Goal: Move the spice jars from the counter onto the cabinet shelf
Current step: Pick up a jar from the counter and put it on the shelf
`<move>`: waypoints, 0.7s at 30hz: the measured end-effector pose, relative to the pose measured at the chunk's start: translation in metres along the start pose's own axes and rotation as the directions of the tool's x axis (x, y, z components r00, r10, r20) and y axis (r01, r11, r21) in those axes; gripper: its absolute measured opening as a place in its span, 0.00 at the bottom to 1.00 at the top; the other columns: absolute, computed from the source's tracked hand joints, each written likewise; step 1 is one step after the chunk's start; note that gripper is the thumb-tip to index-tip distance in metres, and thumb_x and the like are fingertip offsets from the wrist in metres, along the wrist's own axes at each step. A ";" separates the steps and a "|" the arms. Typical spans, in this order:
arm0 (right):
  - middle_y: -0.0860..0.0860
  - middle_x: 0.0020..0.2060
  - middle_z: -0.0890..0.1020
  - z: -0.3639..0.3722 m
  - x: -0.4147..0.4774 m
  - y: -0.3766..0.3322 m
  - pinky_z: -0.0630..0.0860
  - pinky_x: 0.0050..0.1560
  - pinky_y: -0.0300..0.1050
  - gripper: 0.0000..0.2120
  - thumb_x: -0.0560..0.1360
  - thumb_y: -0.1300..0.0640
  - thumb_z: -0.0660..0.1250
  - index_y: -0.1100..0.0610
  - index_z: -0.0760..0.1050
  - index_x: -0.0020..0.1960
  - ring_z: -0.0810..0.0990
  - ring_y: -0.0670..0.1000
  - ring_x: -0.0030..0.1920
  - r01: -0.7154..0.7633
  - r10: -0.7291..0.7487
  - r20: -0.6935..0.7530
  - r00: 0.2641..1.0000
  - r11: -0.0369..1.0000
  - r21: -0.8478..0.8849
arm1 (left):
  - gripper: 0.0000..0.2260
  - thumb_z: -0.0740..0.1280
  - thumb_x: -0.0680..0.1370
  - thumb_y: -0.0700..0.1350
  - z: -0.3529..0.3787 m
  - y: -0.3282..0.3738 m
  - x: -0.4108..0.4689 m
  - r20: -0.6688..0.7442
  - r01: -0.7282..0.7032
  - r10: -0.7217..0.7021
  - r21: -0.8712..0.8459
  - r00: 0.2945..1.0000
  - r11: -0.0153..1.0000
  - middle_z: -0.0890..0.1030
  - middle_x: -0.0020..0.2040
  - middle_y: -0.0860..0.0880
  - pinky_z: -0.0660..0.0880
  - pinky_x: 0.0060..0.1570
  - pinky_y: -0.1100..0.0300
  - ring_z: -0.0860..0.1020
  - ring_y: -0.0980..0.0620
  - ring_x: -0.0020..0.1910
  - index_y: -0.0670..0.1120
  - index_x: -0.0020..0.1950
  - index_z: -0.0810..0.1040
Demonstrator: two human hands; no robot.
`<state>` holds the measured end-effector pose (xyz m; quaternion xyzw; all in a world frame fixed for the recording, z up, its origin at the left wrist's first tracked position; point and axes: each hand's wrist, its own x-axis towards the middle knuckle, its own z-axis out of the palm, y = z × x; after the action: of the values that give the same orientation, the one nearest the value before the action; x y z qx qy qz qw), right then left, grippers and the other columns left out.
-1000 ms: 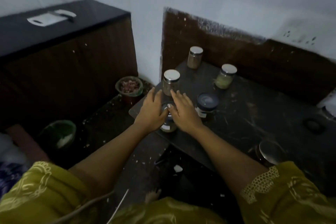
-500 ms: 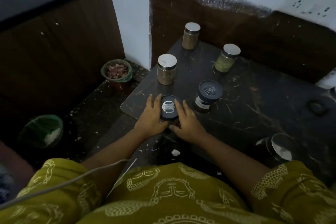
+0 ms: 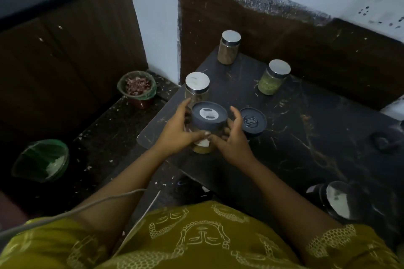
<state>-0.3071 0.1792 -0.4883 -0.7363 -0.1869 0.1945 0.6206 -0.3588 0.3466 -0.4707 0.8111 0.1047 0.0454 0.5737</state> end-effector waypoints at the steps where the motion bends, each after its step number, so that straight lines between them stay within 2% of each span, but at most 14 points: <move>1: 0.57 0.70 0.66 -0.006 0.003 -0.010 0.74 0.61 0.43 0.39 0.71 0.66 0.70 0.52 0.48 0.71 0.72 0.52 0.65 0.033 -0.032 -0.018 0.999 0.999 0.041 | 0.43 0.77 0.66 0.47 0.000 0.014 0.001 -0.039 -0.008 0.006 -0.056 0.999 0.998 0.69 0.58 0.62 0.70 0.50 0.71 0.72 0.64 0.54 0.53 0.74 0.54; 3: 0.60 0.67 0.69 -0.011 0.005 -0.026 0.77 0.57 0.41 0.31 0.72 0.67 0.68 0.55 0.53 0.66 0.76 0.52 0.61 0.112 -0.109 -0.040 0.993 0.990 0.087 | 0.42 0.76 0.66 0.48 0.001 0.035 0.000 -0.086 -0.044 0.032 -0.138 0.996 0.989 0.70 0.61 0.58 0.74 0.52 0.65 0.73 0.62 0.55 0.52 0.73 0.56; 6: 0.61 0.62 0.72 -0.019 0.006 -0.052 0.78 0.53 0.43 0.22 0.73 0.66 0.65 0.56 0.56 0.59 0.78 0.50 0.56 0.203 -0.194 -0.069 0.979 0.964 0.171 | 0.36 0.74 0.68 0.49 0.006 0.069 -0.001 -0.157 -0.117 0.093 -0.155 0.983 0.981 0.68 0.67 0.49 0.75 0.58 0.55 0.73 0.56 0.59 0.54 0.71 0.59; 10: 0.56 0.60 0.72 -0.032 0.004 -0.082 0.77 0.52 0.39 0.21 0.73 0.63 0.63 0.54 0.57 0.60 0.79 0.43 0.55 0.302 -0.280 -0.125 0.952 0.925 0.229 | 0.34 0.69 0.69 0.53 0.005 0.108 -0.004 -0.125 -0.186 0.170 -0.129 0.977 0.974 0.65 0.66 0.53 0.72 0.62 0.51 0.70 0.57 0.62 0.58 0.71 0.57; 14: 0.57 0.64 0.69 -0.044 -0.003 -0.107 0.76 0.51 0.35 0.19 0.73 0.55 0.63 0.49 0.59 0.61 0.78 0.40 0.56 0.349 -0.309 -0.178 0.934 0.897 0.273 | 0.43 0.73 0.65 0.50 0.006 0.134 -0.013 -0.039 -0.263 0.260 -0.092 0.965 0.960 0.63 0.64 0.55 0.69 0.65 0.47 0.68 0.53 0.65 0.62 0.71 0.50; 16: 0.55 0.63 0.71 -0.046 -0.007 -0.117 0.76 0.49 0.33 0.18 0.74 0.52 0.61 0.49 0.60 0.62 0.78 0.39 0.54 0.372 -0.330 -0.192 0.924 0.893 0.252 | 0.49 0.74 0.62 0.52 0.009 0.143 -0.016 0.005 -0.277 0.278 -0.070 0.961 0.958 0.62 0.69 0.53 0.68 0.66 0.46 0.67 0.52 0.67 0.60 0.73 0.44; 18: 0.51 0.60 0.74 -0.050 -0.012 -0.125 0.76 0.48 0.34 0.17 0.75 0.53 0.59 0.48 0.61 0.62 0.79 0.39 0.53 0.400 -0.362 -0.195 0.912 0.890 0.217 | 0.54 0.74 0.61 0.52 0.012 0.150 -0.019 0.042 -0.296 0.297 -0.034 0.954 0.955 0.60 0.72 0.52 0.67 0.67 0.45 0.65 0.52 0.69 0.58 0.74 0.38; 21: 0.42 0.58 0.77 -0.060 -0.022 -0.133 0.76 0.48 0.34 0.22 0.74 0.54 0.62 0.45 0.61 0.66 0.79 0.41 0.56 0.400 -0.386 -0.108 0.916 0.894 0.204 | 0.55 0.74 0.61 0.55 0.013 0.160 -0.023 0.049 -0.337 0.335 0.038 0.941 0.941 0.60 0.72 0.54 0.69 0.65 0.47 0.66 0.53 0.69 0.61 0.71 0.35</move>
<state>-0.2989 0.1388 -0.3465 -0.6154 -0.2889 0.0608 0.7309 -0.3603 0.2781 -0.3241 0.8307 -0.0461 0.1233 0.5409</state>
